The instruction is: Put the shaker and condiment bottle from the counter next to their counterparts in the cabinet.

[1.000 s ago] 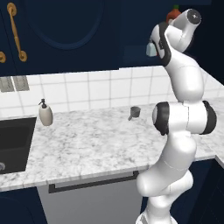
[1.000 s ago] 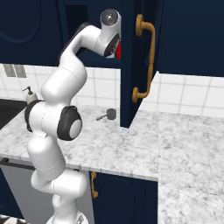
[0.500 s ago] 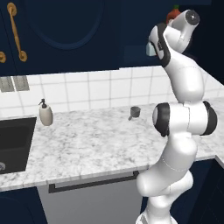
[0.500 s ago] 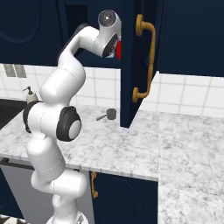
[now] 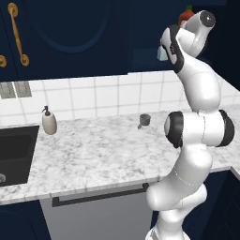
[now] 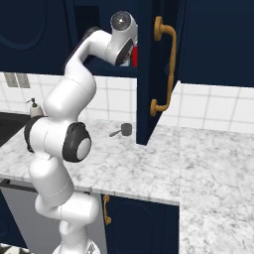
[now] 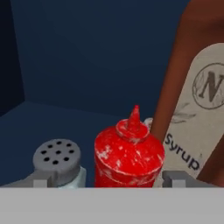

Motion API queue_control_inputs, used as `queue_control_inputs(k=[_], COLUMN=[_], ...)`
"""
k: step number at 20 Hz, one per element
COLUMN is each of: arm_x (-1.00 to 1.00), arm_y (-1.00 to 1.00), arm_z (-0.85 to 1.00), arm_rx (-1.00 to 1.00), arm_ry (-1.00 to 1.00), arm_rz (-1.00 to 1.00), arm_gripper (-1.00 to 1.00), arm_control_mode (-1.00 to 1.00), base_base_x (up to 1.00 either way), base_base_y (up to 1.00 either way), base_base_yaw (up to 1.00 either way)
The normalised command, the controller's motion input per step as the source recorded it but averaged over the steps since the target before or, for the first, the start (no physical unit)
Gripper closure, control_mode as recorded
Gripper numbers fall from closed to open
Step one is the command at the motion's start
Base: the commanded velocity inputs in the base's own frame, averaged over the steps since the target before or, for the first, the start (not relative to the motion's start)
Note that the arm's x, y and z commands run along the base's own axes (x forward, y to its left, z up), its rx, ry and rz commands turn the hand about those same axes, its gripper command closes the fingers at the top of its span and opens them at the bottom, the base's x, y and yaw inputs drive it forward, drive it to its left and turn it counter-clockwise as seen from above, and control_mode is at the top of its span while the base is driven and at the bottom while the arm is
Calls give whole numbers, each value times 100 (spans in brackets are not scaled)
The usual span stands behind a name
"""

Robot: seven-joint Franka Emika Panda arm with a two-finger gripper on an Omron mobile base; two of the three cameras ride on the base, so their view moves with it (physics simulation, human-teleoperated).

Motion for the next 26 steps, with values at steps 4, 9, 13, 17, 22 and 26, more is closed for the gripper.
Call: queue_control_inputs(k=[4, 9, 13, 17, 22, 26], arm_x=[-46, -71, -98, -99, -93, -100], arm_y=[0, 0, 18, 81, 100, 100], arm_z=[0, 0, -12, -21, -27, -31], arm_rx=[0, 0, -3, -14, -19, -24], arm_ry=[-2, -4, 0, 0, -3, -5], arm_rz=[0, 0, 0, 1, 5, 0], arm_gripper=[-100, -100, -100, -100, -100, -100], arm_control_mode=[-100, -100, -100, -100, -100, -100], base_base_x=[0, 0, 0, 0, 0, 0], base_base_y=[0, 0, 0, 0, 0, 0], base_base_yaw=[0, 0, 0, 0, 0, 0])
